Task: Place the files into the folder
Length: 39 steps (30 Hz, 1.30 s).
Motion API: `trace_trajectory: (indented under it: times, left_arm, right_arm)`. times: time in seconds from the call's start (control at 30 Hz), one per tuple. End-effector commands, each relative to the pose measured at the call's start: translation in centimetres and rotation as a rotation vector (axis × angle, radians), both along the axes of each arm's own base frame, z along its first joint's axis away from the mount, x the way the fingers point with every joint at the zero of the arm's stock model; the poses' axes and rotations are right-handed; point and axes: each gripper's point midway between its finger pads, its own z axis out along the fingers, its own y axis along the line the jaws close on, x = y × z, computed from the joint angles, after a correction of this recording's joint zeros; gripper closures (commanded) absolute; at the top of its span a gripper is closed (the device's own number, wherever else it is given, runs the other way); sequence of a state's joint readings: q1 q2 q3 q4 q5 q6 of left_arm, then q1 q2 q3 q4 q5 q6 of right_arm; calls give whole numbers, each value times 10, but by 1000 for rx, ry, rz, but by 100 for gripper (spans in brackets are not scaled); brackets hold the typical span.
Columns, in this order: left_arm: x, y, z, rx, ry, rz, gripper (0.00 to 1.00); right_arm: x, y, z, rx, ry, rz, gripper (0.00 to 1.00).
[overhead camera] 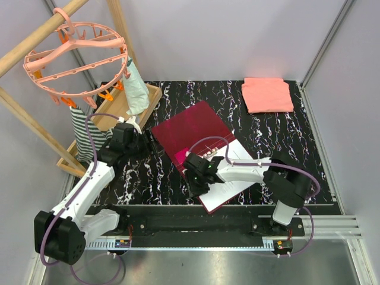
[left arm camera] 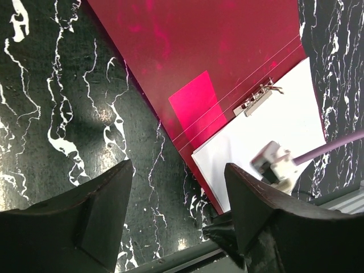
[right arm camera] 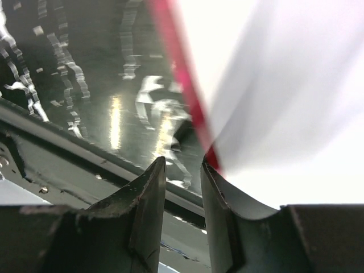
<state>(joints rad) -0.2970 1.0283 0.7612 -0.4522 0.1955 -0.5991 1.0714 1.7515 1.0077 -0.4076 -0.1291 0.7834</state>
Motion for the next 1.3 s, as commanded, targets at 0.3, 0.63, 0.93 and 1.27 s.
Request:
trace_trajectory:
  times: [0.3,0.63,0.93,1.27]
  left_arm:
    - [25,-15,18,-28,-52,-69,31]
    - [44,-22,-9,13,41,-119,29]
    - [55,-24,-16,-46,41,-62,30]
    - [48,-81,-22,-124,106,-218,35]
  right_arm:
    - [57,-164,-17,-210,-72,-417,54]
    - [107,-191,23,-137,-144,-505,33]
    - [162,-132,121,233,-216,-578,0]
    - [245,-110,134,550,37,-927,32]
